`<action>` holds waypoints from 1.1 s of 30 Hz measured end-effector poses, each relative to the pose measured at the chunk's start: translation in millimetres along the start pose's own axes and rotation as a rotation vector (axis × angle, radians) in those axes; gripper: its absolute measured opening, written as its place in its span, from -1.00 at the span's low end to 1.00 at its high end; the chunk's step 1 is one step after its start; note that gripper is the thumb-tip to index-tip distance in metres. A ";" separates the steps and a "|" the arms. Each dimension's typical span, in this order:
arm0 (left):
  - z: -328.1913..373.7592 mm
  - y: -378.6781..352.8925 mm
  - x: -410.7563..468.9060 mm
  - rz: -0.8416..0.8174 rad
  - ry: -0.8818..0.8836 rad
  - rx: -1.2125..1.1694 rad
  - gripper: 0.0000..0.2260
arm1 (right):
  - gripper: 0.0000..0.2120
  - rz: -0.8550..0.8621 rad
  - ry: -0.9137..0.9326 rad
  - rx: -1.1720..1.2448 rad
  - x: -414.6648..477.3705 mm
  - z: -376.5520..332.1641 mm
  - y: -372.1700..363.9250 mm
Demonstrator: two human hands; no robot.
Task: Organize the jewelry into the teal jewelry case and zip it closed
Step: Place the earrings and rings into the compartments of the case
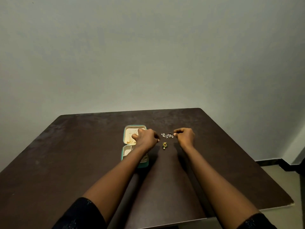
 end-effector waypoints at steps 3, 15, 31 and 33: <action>9.8 -11.4 8.1 0.009 -0.059 0.009 -0.81 | -0.84 0.043 -0.041 0.021 9.9 12.2 11.2; 31.3 -46.3 28.6 -0.031 -0.119 0.296 -0.74 | -0.85 0.008 -0.151 -0.088 36.5 61.2 12.8; 2.6 -59.5 43.9 -0.138 -0.009 -0.125 -0.90 | -0.85 -0.204 0.089 -0.244 33.1 48.5 0.0; 1.6 -59.5 44.7 -0.133 -0.001 -0.171 -0.94 | -0.83 -0.214 0.109 -0.270 32.3 47.2 -1.0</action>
Point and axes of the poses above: each hand's wrist, its own x-axis towards the middle knuckle, its own y-axis out of the back of the hand, z = x × y, the point moved 9 cm from there along x, towards the middle knuckle, and after that the axes turned 10 degrees about -x, right-handed, at the moved point
